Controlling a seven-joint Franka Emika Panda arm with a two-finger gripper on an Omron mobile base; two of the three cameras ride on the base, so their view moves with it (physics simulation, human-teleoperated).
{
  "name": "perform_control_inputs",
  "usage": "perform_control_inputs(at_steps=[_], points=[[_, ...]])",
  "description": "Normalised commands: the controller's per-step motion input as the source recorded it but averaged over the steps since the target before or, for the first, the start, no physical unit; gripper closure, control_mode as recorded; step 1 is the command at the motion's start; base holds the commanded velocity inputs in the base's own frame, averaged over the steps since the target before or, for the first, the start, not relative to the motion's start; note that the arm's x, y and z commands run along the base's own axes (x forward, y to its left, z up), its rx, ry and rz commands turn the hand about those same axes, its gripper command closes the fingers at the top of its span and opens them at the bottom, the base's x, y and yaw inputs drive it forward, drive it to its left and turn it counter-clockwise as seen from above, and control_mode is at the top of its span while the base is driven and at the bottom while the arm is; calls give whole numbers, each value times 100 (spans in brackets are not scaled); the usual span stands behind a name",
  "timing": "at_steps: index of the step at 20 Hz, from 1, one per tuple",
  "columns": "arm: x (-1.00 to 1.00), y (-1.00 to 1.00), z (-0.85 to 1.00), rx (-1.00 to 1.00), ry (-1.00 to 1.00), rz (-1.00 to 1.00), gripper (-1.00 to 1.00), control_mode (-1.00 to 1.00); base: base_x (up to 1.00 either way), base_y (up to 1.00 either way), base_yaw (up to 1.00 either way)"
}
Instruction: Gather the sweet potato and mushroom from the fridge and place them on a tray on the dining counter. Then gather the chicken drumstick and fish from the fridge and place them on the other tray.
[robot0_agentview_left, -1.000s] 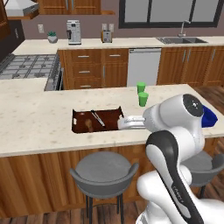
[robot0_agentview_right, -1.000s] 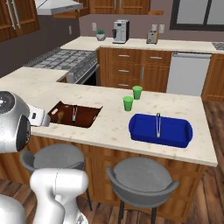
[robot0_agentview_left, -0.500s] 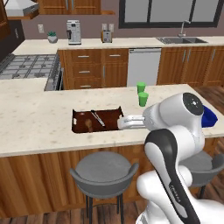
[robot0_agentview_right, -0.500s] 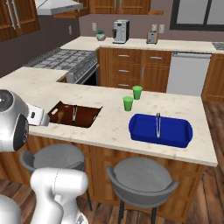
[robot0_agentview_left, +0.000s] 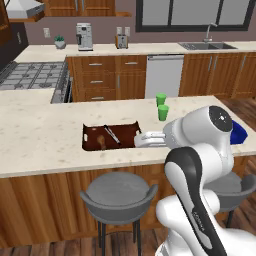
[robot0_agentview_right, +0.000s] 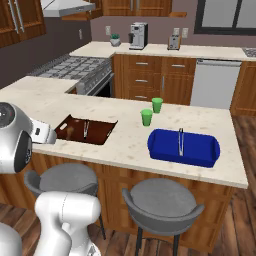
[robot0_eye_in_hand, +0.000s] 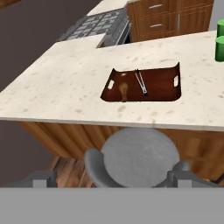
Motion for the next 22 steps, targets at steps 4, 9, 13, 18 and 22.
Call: perform_control_inputs(at_steps=[4, 9, 13, 18, 22], points=[[0, 0, 0, 0, 0, 0, -100, 100, -40, -82, -12], [0, 0, 0, 0, 0, 0, -100, 100, -54, -97, -17], [0, 0, 0, 0, 0, 0, -100, 100, -49, -89, -20], [0, 0, 0, 0, 0, 0, -100, 100, -22, -76, -28], [0, 0, 0, 0, 0, 0, -100, 100, -3, -72, -35]])
